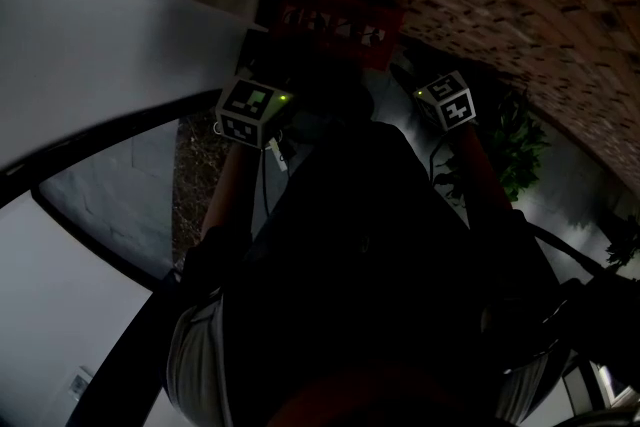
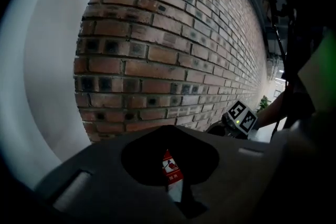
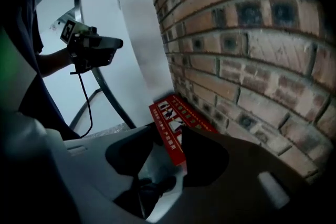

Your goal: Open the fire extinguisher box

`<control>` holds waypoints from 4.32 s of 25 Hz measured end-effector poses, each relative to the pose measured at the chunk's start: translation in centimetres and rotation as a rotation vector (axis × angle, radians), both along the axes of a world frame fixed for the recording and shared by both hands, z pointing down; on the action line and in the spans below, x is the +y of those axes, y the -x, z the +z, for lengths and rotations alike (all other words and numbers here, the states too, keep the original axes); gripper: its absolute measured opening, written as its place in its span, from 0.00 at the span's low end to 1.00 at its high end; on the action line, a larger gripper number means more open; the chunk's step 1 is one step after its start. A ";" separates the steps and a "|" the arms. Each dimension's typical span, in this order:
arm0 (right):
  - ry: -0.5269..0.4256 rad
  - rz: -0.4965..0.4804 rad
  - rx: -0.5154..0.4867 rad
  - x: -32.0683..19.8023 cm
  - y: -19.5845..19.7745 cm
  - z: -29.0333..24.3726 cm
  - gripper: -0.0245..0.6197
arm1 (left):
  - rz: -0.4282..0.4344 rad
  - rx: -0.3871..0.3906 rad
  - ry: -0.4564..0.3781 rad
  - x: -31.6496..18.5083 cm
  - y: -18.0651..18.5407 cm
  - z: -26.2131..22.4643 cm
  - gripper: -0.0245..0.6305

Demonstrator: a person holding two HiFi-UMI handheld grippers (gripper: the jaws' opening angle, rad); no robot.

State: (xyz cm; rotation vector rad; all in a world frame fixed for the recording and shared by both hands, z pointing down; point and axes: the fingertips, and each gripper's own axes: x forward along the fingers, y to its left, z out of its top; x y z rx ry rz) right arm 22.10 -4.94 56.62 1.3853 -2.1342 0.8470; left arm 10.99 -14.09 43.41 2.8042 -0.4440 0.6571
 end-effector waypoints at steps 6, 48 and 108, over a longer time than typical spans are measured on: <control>0.190 0.016 -0.029 1.3 -1.7 8.3 0.36 | 0.010 -0.033 -0.017 -0.1 -2.2 0.3 0.03; 0.530 0.577 -0.335 -1.6 0.2 23.3 0.52 | 0.139 -0.187 0.075 -2.0 2.8 5.6 0.03; 0.424 0.646 -0.551 -2.3 -1.4 16.5 0.40 | 0.161 -0.134 0.047 -1.9 0.9 4.2 0.03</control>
